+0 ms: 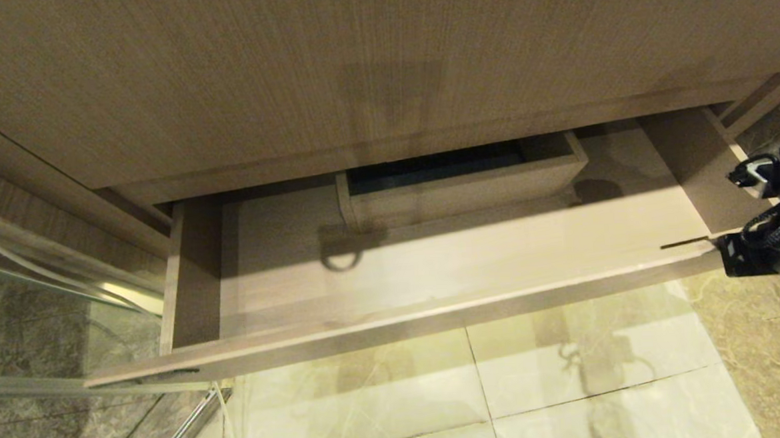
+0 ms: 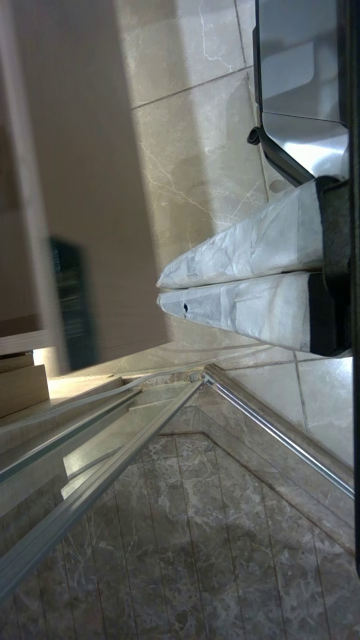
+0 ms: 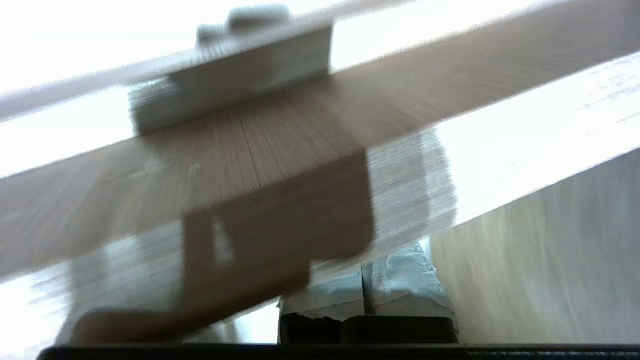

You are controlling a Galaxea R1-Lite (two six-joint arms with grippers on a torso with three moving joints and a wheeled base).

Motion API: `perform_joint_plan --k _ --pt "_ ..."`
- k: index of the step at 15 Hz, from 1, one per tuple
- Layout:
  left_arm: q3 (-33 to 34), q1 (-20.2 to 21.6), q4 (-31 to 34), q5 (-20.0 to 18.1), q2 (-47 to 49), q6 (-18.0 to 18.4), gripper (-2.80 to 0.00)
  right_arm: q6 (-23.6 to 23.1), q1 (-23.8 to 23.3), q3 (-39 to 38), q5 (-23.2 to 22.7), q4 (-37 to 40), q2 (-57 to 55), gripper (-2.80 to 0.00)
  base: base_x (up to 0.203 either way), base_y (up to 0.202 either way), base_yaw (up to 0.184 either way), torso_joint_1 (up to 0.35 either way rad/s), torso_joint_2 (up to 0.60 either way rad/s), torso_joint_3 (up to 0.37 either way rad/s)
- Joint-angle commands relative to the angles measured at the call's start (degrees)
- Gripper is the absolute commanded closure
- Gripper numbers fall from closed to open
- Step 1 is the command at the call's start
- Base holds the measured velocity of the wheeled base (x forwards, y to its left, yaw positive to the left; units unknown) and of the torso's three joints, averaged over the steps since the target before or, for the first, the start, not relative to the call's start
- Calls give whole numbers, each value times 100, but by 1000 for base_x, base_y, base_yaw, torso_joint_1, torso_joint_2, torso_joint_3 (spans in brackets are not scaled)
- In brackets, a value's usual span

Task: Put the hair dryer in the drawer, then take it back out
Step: Close the drawer

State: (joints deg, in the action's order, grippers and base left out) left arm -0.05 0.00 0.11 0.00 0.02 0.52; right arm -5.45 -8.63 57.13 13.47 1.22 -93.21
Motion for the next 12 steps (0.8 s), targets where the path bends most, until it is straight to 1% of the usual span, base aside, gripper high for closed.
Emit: perform_joint_plan --k 1,3,4,6,12 --pt "4 0 0 0 -2 0 0 -15 176 411 23 -1246 -596 0 0 0 0 0 0 0" --pt "3 0 -2 0 -2 0 0 -39 276 881 -10 -1798 -905 0 0 0 0 0 0 0" --pt "0 0 7 0 -2 0 0 -124 289 930 -42 -1835 -945 0 0 0 0 0 0 0" --pt "-4 0 -2 0 -2 0 0 -406 292 656 -38 -1574 -728 0 0 0 0 0 0 0" --pt "-4 0 -2 0 -2 0 0 -448 292 451 -55 -1476 -445 0 0 0 0 0 0 0"
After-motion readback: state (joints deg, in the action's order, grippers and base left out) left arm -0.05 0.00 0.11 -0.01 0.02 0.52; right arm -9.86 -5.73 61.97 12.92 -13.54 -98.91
